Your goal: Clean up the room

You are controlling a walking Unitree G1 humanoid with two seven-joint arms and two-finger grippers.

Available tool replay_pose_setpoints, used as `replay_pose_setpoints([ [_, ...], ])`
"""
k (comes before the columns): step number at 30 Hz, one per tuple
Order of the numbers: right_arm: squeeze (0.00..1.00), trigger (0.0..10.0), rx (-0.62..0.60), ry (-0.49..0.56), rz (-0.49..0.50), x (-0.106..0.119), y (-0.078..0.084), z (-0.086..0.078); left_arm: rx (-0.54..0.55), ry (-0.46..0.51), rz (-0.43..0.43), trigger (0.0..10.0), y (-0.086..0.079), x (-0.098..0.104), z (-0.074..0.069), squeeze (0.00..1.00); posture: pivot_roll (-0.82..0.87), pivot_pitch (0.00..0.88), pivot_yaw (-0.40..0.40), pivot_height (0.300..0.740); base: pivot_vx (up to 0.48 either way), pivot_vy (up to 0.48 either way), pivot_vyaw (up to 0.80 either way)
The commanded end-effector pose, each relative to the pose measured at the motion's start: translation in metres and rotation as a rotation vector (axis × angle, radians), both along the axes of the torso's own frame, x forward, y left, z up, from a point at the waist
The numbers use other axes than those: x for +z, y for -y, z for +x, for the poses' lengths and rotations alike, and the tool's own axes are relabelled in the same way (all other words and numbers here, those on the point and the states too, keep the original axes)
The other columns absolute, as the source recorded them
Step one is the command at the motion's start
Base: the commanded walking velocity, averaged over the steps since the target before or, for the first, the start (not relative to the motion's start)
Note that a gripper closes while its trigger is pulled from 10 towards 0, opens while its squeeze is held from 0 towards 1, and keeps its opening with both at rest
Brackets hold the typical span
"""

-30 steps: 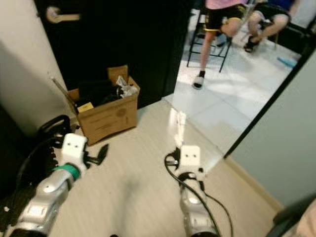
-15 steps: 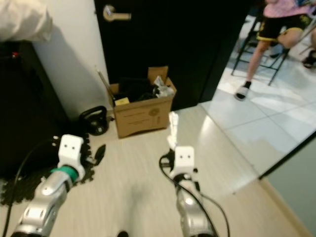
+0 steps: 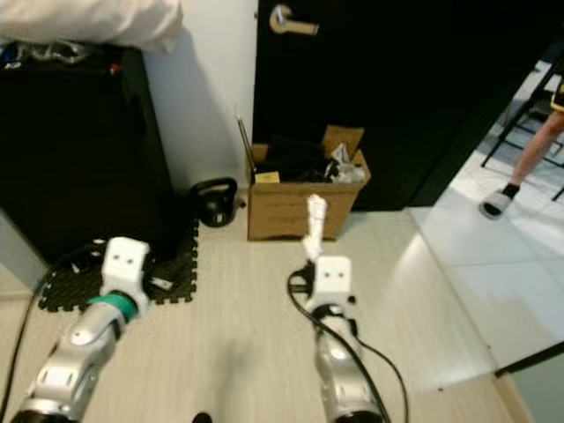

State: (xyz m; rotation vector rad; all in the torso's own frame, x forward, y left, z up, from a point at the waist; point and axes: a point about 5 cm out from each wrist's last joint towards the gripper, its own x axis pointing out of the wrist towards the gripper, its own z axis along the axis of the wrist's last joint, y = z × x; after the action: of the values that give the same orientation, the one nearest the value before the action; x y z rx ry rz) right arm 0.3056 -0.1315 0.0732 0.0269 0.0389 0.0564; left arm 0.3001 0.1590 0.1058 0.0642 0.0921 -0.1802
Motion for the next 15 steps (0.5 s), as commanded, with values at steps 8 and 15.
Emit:
replay_pose_setpoints([
  [8, 0.00, 10.0, -0.032, -0.031, 0.010, -0.0074, 0.0085, -0.0045, 0.008, -0.009, -0.022, 10.0, 0.0021, -0.0024, -0.0002, 0.00, 0.10, 0.015, 0.010, 0.740, 0.000, 0.000, 0.00],
  [15, 0.00, 10.0, -0.017, -0.024, -0.013, -0.0067, 0.0063, -0.0041, 0.002, -0.001, -0.038, 10.0, 0.0023, -0.0011, 0.0002, 0.00, 0.09, 0.016, 0.010, 0.740, 0.000, 0.000, 0.00],
])
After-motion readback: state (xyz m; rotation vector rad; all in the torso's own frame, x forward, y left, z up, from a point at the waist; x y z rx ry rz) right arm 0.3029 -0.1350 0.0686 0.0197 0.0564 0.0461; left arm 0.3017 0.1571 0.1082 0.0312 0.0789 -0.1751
